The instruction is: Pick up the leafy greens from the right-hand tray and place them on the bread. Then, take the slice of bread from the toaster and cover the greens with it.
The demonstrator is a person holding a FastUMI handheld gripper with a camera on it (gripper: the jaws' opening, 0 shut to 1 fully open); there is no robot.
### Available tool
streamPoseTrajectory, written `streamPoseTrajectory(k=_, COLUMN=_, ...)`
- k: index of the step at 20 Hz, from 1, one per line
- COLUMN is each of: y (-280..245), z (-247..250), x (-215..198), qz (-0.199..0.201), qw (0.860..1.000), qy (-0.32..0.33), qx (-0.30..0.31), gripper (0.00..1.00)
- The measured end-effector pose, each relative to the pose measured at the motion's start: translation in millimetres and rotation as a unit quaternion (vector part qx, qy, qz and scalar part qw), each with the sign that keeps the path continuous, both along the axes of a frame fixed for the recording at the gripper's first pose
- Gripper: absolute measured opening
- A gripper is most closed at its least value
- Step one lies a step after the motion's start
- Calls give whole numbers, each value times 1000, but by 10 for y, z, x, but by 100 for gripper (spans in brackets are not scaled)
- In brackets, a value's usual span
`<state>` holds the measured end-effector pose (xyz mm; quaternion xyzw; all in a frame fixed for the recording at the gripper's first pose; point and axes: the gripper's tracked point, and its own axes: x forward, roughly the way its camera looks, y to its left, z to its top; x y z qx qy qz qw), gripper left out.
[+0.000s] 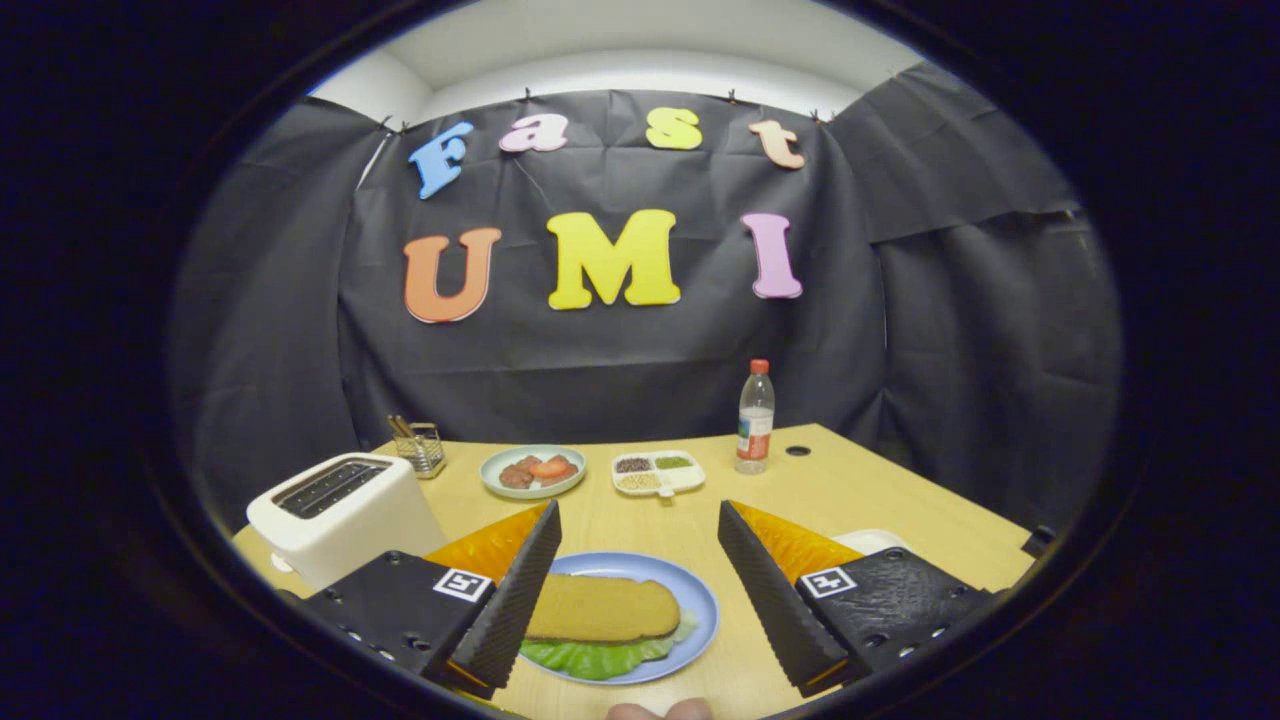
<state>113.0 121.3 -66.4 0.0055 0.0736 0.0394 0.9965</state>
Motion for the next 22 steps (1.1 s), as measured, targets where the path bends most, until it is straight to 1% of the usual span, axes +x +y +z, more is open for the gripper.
streamPoseTrajectory(k=4, y=52, z=406, x=-269, qz=10, qw=999, qy=-45, qx=-19, gripper=96)
streamPoseTrajectory(k=10, y=90, z=759, x=-742, qz=30, qw=996, qy=-78, qx=-28, gripper=96)
streamPoseTrajectory(k=13, y=50, z=772, x=-939, qz=33, qw=996, qy=-77, qx=-23, gripper=95)
streamPoseTrajectory(k=17, y=-43, z=784, x=-1101, qz=27, qw=996, qy=-85, qx=-29, gripper=96)
streamPoseTrajectory(k=22, y=-101, z=747, x=-1157, qz=24, qw=996, qy=-84, qx=-24, gripper=96)
